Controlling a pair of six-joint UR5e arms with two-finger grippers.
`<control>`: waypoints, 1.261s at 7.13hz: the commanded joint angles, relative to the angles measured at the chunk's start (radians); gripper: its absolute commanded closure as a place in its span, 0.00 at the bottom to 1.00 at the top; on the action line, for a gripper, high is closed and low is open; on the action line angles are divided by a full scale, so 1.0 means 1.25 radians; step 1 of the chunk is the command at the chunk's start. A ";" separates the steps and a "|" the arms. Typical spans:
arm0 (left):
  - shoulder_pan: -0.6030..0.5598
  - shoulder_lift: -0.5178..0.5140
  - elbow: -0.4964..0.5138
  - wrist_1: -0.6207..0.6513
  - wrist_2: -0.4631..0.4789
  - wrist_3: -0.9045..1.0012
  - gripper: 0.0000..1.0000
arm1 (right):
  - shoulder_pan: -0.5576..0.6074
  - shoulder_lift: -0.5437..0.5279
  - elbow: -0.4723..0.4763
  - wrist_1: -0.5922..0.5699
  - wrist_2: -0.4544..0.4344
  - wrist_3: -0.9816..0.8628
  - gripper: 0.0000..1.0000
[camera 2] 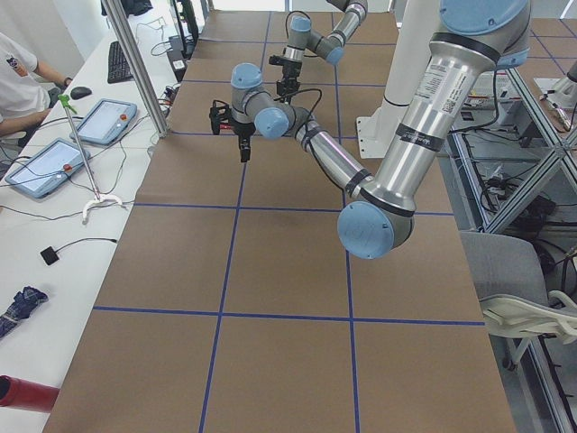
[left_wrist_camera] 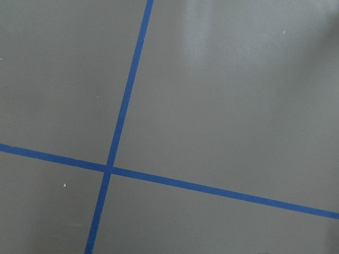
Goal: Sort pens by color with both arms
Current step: 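Lower the right gripper into the pen cup onto the green highlighter, then close the right gripper on the green highlighter and lift it out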
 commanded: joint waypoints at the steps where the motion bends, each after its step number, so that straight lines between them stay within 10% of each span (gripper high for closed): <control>1: -0.001 0.000 -0.001 0.000 0.000 -0.001 0.10 | 0.000 0.000 0.001 0.000 0.002 0.001 0.84; 3: 0.000 0.000 -0.003 0.000 0.000 -0.011 0.10 | 0.000 0.000 0.011 0.001 0.002 0.004 1.00; 9: 0.000 0.004 -0.023 0.000 0.000 -0.027 0.10 | 0.077 0.012 0.148 -0.055 0.016 -0.008 1.00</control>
